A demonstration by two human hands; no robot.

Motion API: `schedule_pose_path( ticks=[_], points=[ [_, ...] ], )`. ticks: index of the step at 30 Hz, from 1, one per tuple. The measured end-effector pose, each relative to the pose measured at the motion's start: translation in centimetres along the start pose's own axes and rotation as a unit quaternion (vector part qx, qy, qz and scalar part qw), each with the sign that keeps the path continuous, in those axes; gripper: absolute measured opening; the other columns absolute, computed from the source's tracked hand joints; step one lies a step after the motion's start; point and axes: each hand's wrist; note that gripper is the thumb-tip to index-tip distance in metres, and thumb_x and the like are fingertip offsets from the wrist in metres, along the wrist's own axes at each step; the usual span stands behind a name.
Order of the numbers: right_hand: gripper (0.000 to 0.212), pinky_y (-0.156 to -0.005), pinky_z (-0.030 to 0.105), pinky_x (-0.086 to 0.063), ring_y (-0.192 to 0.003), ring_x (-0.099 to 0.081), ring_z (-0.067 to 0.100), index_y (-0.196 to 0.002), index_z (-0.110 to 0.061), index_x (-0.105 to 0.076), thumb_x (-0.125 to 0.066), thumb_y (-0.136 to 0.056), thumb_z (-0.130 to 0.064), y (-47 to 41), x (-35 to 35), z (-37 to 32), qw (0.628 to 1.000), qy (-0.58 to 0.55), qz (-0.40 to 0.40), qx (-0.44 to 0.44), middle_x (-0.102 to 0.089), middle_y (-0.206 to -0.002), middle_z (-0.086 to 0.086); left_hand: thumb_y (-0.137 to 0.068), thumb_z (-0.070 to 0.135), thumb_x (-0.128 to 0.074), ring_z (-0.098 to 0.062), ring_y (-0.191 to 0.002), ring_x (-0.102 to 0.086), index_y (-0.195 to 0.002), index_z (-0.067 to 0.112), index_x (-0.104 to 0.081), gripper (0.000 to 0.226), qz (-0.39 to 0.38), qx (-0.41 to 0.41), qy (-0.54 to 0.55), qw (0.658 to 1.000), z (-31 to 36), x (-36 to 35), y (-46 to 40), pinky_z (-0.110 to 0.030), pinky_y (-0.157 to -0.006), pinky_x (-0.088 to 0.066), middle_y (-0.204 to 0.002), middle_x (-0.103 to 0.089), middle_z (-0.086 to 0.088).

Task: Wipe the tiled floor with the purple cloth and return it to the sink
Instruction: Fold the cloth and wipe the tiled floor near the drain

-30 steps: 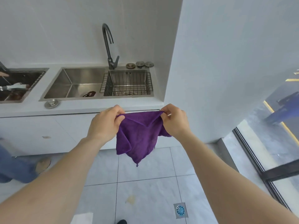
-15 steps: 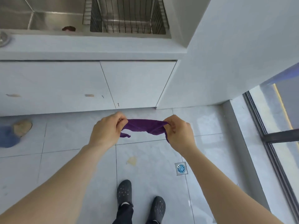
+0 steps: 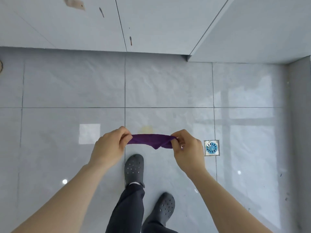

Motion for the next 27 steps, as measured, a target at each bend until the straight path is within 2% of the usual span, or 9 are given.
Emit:
schedule_pose_path(
  ticks=[3,9,15,18,23,27],
  points=[
    [0.016,-0.066,0.042,-0.056,-0.073,-0.067,0.022,-0.089,-0.027,-0.065,-0.059,-0.091,-0.012,-1.8,-5.0,5.0,1.0,0.005,-0.014,0.003,-0.075,-0.074,-0.003,-0.102,0.038,-0.048,-0.016,-0.076,-0.062,-0.095,0.031,-0.058,0.014,-0.009,0.014,-0.002,1.0,-3.8,-5.8,-2.0,-0.033,-0.067,-0.044,-0.083,-0.07,0.016],
    [0.017,-0.065,0.031,-0.051,-0.074,-0.063,0.009,-0.089,-0.026,-0.065,-0.059,-0.092,-0.01,-6.4,-13.1,12.6,1.0,0.01,-0.003,0.015,-0.07,-0.076,-0.009,-0.102,0.038,-0.048,-0.017,-0.082,-0.066,-0.101,0.03,-0.06,0.015,-0.033,0.011,-0.009,0.999,-9.7,-14.6,-7.1,-0.033,-0.073,-0.05,-0.092,-0.074,0.014],
    [0.014,-0.07,0.043,-0.056,-0.078,-0.064,0.017,-0.092,-0.024,-0.064,-0.057,-0.094,-0.012,-12.1,-20.8,18.4,0.996,0.035,0.035,0.074,-0.067,-0.082,-0.009,-0.099,0.036,-0.056,-0.014,-0.088,-0.07,-0.098,0.03,-0.063,0.009,-0.017,-0.016,0.006,1.0,-14.5,-19.5,-14.8,-0.037,-0.08,-0.055,-0.09,-0.073,0.017],
    [0.014,-0.069,0.044,-0.055,-0.078,-0.061,0.018,-0.095,-0.023,-0.065,-0.057,-0.094,-0.012,-14.9,-24.0,20.6,0.989,0.054,0.079,0.114,-0.064,-0.085,-0.009,-0.097,0.038,-0.057,-0.01,-0.084,-0.069,-0.094,0.033,-0.062,0.007,0.0,-0.056,-0.001,0.998,-16.5,-21.5,-18.1,-0.038,-0.079,-0.056,-0.086,-0.072,0.018],
    [0.015,-0.072,0.039,-0.051,-0.085,-0.052,0.021,-0.098,-0.021,-0.07,-0.066,-0.091,-0.009,-17.5,-27.0,21.9,0.967,0.074,0.189,0.156,-0.056,-0.091,-0.003,-0.094,0.041,-0.057,-0.01,-0.07,-0.065,-0.088,0.032,-0.059,0.011,0.063,-0.11,-0.005,0.992,-18.3,-24.7,-20.5,-0.036,-0.068,-0.055,-0.075,-0.067,0.016],
    [0.018,-0.068,0.045,-0.054,-0.076,-0.057,0.022,-0.104,-0.022,-0.069,-0.061,-0.093,-0.009,-19.2,-27.7,21.6,0.962,0.038,0.214,0.168,-0.058,-0.081,-0.005,-0.095,0.038,-0.057,-0.01,-0.076,-0.062,-0.089,0.032,-0.059,0.008,0.146,-0.146,-0.015,0.978,-19.3,-24.9,-21.8,-0.036,-0.068,-0.053,-0.078,-0.064,0.014]
  ],
)
Point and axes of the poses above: each hand's wrist, its own y-axis away from the middle knuckle, its own x-axis out of the back of the hand, z = x × y
